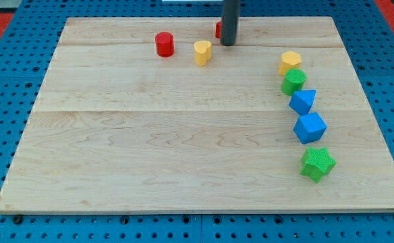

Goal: Push the red blocks on the top of hexagon

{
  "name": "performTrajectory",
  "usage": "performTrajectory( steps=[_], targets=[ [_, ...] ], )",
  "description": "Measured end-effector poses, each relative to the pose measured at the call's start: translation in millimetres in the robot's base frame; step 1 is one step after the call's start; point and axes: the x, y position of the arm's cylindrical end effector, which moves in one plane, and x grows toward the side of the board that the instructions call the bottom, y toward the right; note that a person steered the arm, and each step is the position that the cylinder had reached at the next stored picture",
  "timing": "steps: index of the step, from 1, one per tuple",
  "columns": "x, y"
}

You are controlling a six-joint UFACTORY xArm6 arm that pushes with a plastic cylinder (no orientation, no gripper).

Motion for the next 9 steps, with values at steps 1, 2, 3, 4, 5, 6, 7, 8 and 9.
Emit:
performTrajectory(
  steps=[1, 2, 3, 4, 5, 6, 7, 8, 9],
  targets=[
    [-12.0, -37.5],
    [-36.6, -74.7],
    [-46.9, -70.6],
    [-49.7, -1.3],
    [-47.9, 54.2],
    [-30.9, 91.6],
    [-17.8, 110.3],
    [-16.1, 107.0],
    [-15.1, 103.0]
  ],
)
